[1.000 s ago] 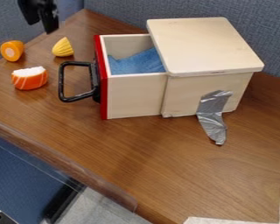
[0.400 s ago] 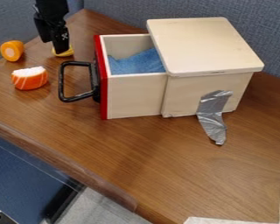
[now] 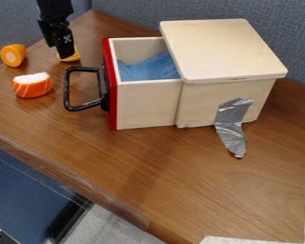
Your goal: Put a yellow object in the drawer
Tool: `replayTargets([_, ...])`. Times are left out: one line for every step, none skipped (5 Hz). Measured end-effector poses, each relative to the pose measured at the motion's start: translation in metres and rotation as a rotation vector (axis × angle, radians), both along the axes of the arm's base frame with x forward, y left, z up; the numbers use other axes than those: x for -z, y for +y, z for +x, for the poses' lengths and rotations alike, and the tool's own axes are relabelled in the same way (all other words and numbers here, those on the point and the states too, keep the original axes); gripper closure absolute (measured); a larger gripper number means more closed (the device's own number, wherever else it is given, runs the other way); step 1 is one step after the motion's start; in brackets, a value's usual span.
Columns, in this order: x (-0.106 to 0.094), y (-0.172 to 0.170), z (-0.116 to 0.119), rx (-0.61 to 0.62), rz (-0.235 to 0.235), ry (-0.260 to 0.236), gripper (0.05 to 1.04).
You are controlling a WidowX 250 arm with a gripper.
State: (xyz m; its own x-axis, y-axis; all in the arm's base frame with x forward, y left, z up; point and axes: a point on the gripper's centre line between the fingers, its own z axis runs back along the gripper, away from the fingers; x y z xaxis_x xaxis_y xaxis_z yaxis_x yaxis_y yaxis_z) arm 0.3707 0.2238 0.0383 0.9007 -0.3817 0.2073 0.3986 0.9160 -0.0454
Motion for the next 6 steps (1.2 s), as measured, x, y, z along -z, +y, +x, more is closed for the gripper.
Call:
replayTargets([-0.004,0.001,0.002,0.029,0.004,-0.011,0.084])
replayTargets([-0.004,0.002,0.004,0.043,0.017,-0.022,0.084])
replayTargets([0.003,0.002,0.005,0.044,0.023,-0.018,0.084])
replayTargets([0.004,-0.001,0.011,0.052,0.029,-0.021,0.084])
replayTargets([0.006,-0.001,0.012,0.051,0.032,-0.026,0.084])
replayTargets([0.007,-0.002,0.014,0.044,0.029,-0.029,0.118])
